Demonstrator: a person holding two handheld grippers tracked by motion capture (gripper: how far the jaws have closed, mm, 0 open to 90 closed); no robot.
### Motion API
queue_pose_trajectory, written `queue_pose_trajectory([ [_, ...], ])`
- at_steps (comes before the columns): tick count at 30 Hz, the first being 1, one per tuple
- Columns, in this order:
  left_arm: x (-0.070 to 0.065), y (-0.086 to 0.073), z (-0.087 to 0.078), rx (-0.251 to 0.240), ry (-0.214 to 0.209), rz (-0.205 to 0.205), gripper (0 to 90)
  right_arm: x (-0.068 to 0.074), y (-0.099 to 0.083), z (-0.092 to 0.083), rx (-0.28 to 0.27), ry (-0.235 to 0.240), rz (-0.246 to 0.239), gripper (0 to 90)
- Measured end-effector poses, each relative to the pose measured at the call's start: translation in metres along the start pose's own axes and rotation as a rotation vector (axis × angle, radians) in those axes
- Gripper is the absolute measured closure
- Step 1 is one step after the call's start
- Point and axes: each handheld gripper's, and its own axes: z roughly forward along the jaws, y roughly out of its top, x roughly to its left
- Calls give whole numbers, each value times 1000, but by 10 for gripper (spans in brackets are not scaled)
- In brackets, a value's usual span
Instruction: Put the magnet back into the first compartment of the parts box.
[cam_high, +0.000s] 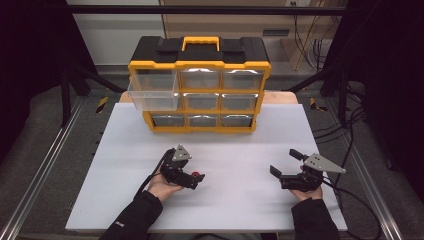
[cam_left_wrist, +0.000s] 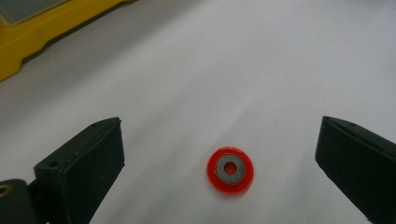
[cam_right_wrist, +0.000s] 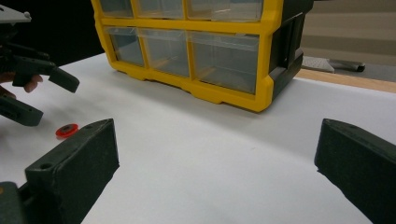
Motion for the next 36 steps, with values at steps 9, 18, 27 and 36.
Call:
queue_pose_trajectory([
  [9,-2,-6,5,38,10,-13,62,0,0,1,2,1,-2,3],
  [18,-4,-9,10,69,-1,-13,196,0,0,1,3,1,-2,3],
  [27,-6,-9,10,76,-5,-17,344,0,0,1,3,1,-2,3],
  [36,-7,-9,11,93,-8,-18,466,0,0,1,2,2,-2,3],
])
